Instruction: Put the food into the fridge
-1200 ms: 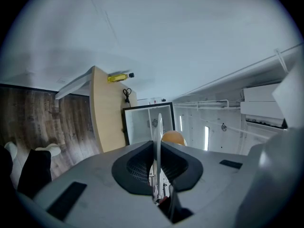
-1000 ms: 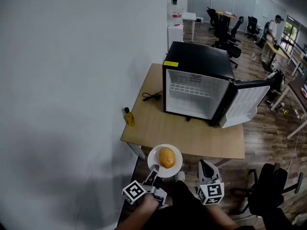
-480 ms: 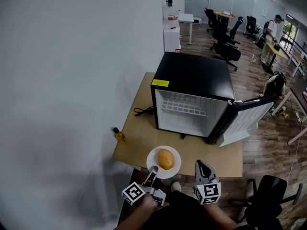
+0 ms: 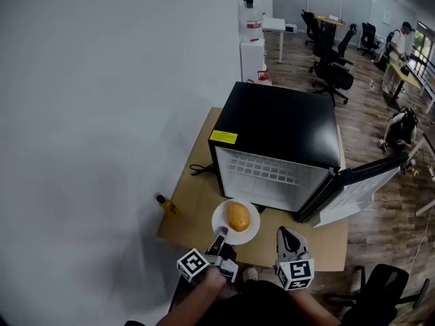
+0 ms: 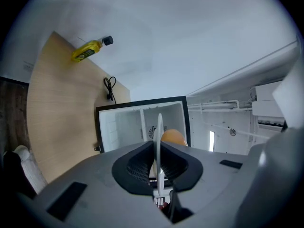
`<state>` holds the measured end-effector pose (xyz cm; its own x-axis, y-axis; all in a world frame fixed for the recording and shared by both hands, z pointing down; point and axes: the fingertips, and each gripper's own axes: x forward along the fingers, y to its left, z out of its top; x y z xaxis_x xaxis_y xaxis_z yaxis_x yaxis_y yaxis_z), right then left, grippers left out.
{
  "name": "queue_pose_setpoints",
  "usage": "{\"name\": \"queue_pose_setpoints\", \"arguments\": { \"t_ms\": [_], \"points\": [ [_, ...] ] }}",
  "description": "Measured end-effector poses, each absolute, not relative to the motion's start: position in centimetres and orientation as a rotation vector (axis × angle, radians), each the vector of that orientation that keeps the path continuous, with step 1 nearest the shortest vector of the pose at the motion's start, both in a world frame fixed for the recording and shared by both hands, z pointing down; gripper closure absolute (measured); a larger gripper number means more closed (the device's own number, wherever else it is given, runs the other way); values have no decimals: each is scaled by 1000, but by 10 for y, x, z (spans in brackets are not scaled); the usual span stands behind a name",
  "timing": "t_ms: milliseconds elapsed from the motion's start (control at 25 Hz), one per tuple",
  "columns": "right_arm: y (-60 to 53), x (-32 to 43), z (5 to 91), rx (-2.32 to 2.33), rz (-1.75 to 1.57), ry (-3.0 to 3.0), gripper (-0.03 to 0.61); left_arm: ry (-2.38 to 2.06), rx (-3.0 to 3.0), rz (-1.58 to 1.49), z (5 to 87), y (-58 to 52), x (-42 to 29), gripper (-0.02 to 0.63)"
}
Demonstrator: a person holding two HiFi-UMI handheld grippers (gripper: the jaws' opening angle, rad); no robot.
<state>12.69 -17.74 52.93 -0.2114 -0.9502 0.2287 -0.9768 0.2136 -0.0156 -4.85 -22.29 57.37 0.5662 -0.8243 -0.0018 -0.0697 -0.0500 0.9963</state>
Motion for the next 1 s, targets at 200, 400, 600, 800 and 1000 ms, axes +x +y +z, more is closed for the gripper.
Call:
{"name": "queue_pose_setpoints", "arguments": {
  "t_ms": [200,400,600,800,1000],
  "points": [
    [-209,140,528,1843,236,-2330,518,-856,1502,-708,583,-261,-39,584],
    [-241,147,525,1811,206,-2360,518,-869,1517,-699,589,-298,-25,584],
    [-264,151,525,1784,210,-2384,518,-874,1502,-675,601,-324,-12,584],
    [-279,149,532,1733,236,-2405,518,-849,1526,-650,602,-347,5,585],
    [-288,153,538,1706,264,-2408,518,-849,1533,-637,605,-369,18,585]
  ]
}}
